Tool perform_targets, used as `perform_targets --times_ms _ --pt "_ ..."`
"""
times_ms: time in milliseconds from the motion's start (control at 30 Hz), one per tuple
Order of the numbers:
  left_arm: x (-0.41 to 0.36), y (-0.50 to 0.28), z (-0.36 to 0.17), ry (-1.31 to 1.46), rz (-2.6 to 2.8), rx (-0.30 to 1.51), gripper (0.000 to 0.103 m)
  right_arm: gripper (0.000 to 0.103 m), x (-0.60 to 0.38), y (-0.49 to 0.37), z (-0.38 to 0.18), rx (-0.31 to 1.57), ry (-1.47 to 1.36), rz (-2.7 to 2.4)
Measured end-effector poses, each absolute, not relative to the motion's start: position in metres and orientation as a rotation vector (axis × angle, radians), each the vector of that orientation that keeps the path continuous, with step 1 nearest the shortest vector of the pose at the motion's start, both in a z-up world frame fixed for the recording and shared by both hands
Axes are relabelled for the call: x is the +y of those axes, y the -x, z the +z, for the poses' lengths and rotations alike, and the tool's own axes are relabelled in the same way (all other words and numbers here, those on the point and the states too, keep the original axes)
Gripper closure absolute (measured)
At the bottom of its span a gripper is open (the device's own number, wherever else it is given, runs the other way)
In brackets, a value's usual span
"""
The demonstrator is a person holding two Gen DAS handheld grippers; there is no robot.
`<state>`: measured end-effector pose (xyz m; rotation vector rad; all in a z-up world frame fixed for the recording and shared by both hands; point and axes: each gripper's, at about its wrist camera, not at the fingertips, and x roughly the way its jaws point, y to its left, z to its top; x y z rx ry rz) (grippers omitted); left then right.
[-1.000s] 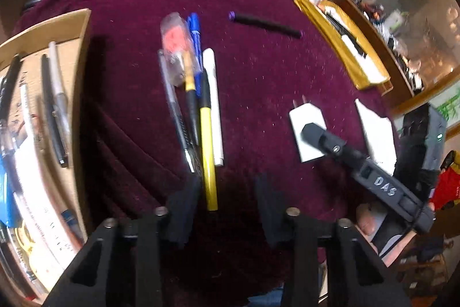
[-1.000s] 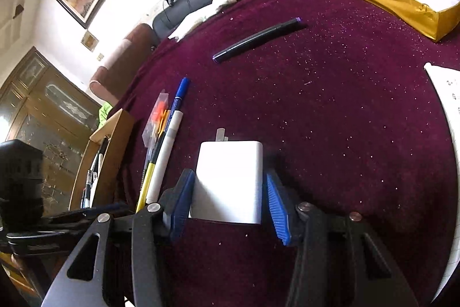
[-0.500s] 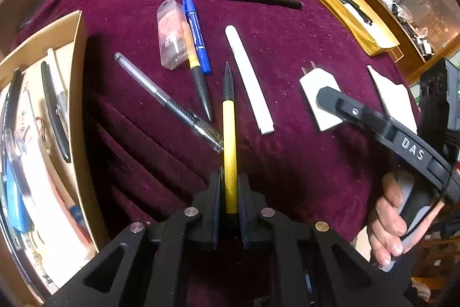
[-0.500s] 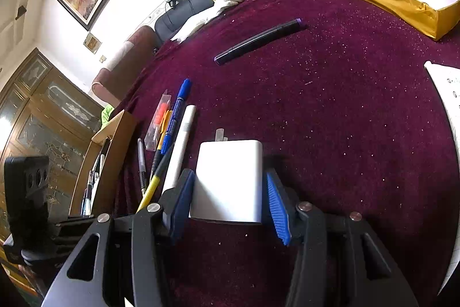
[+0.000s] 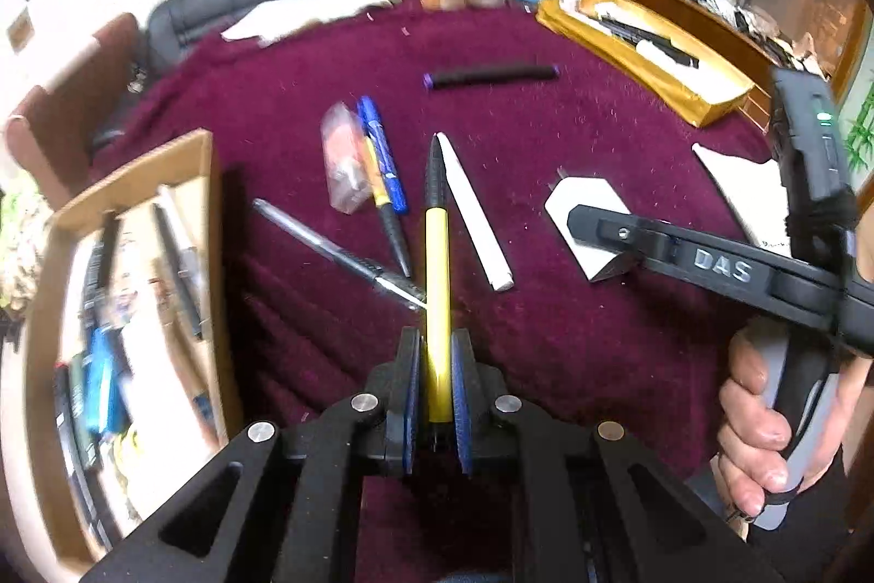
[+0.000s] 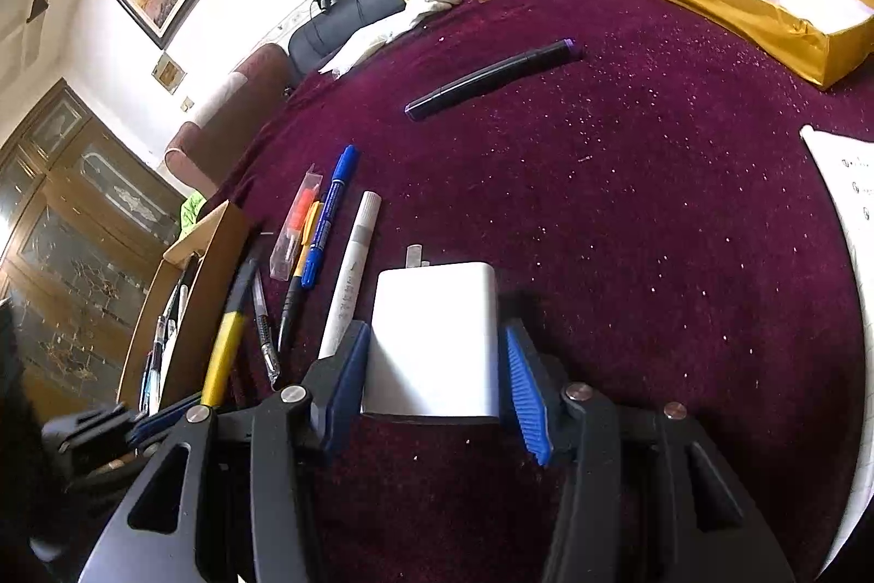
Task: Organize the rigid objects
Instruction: 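Carry the charger block and yellow pencil into the tray, open both tools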
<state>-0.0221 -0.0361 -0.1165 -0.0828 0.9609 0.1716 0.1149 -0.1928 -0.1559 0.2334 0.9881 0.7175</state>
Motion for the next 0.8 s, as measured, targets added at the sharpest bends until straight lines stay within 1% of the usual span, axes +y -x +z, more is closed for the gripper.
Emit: perform_targets --times_ms 100,333,633,733,800 --pt "-0.041 0.036 -0.104 0.043 0.218 0.904 0.094 0.055 -0.198 -0.112 -0.157 1.001 -0.284 0.724" --pt "-0.028 0.054 -0.083 0.057 0.269 0.829 0.094 0.056 -0.198 -0.101 -0.161 1.067 -0.455 0.819" --pt "-0.007 0.08 -0.075 0.092 0.316 0.787 0.093 0.056 -0.16 -0.071 -0.121 1.006 -0.412 0.944" --pt "0.016 0.094 -0.074 0.167 0.314 0.789 0.093 0.056 -0.139 -0.06 -0.108 0.987 -0.365 0.99" --pt "0.044 0.106 -0.074 0.266 0.297 0.799 0.093 0.056 -0.121 -0.052 -0.1 0.975 -0.325 1.032"
